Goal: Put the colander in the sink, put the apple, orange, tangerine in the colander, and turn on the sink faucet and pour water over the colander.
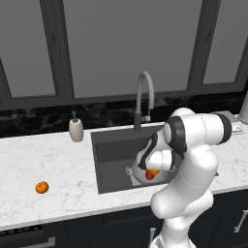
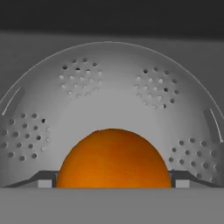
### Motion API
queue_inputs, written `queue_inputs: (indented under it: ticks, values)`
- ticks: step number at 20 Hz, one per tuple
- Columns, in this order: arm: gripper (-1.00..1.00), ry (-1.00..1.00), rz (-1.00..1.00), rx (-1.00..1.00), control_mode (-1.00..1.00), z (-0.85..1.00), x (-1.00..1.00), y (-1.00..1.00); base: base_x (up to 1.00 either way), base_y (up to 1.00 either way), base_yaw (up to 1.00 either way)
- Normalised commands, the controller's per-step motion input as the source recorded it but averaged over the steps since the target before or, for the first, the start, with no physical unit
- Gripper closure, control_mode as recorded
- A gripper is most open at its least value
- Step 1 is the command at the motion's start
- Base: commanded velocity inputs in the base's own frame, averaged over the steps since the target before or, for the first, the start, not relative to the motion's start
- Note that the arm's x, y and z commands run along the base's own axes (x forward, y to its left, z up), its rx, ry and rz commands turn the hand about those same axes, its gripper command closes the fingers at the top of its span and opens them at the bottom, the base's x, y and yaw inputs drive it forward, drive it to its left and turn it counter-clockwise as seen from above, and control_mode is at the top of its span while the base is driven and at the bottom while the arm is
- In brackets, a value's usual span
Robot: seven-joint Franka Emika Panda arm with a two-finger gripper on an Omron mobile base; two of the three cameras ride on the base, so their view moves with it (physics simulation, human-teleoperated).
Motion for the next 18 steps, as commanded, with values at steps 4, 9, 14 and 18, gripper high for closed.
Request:
queue_inputs:
  ticks: [4,9,14,18]
  values:
    - [-1.0,0.0,0.0,0.0,-1.0,0.0,0.0,0.0,0.0,0.0,0.0]
    - [-1.0,-0.02,0.0,0.0,-1.0,0.0,0.0,0.0,0.0,0.0,0.0]
    - [-1.0,0.0,0.0,0.0,-1.0,0.15,-0.01,-0.01,0.0,0.0,0.0]
    - [-1.0,0.0,-0.01,0.0,-1.0,0.33,-0.01,-0.06,0.0,0.0,0.0]
